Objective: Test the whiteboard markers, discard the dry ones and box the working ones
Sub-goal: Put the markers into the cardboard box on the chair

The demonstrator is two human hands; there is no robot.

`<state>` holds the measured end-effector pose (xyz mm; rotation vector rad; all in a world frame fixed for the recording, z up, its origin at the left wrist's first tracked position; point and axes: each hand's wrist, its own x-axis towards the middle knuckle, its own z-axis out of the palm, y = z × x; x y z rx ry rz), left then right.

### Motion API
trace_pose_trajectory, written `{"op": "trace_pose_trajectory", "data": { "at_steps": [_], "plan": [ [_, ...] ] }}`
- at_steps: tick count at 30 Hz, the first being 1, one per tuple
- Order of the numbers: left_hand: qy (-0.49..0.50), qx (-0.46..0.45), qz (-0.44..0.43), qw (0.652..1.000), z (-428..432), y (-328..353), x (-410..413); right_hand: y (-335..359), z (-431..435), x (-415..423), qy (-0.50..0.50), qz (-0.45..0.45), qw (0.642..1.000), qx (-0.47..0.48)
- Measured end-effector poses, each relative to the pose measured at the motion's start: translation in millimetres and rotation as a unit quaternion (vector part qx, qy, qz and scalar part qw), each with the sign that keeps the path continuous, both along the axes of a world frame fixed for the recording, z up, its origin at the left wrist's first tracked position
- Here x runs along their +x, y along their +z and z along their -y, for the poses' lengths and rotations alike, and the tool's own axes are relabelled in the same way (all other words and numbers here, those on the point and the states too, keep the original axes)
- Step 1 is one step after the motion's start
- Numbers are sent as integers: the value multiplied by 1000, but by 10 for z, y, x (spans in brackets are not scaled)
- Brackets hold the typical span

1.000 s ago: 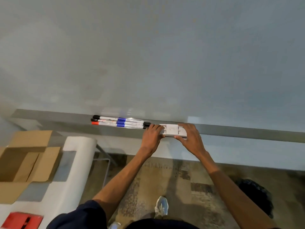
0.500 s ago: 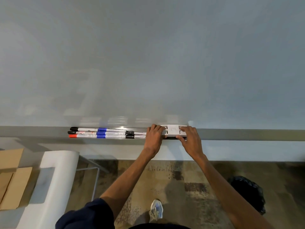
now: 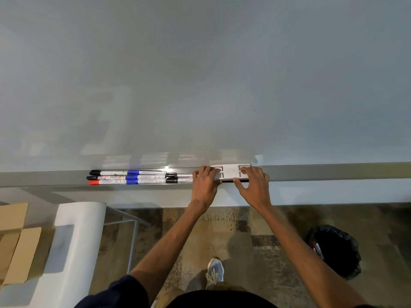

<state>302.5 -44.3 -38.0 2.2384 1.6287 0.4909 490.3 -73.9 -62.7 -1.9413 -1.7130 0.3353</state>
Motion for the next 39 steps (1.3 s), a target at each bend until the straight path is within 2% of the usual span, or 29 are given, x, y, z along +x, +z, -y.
{"op": "trace_pose_trajectory", "data": {
  "at_steps": [8, 16, 21, 29, 36, 39],
  "plan": [
    [0, -8, 11, 1000, 51, 93, -61, 39, 58, -141, -36, 12, 999, 30],
    [25, 19, 23, 999, 197, 163, -271, 162, 65, -448, -1, 0, 997, 72],
    [61, 30, 26, 997, 348, 165, -635, 197, 101, -843, 25, -40, 995, 88],
    [127, 38, 53, 990, 710, 120, -1424, 204, 262, -1681, 123, -46, 990, 44],
    [194, 4, 90, 977, 1182, 74, -2424, 215, 507, -2726, 219, -69, 973, -12],
    [219, 9, 62, 974, 1477, -4, -2940, 221, 655, -3241, 264, -90, 959, -45]
  ]
}}
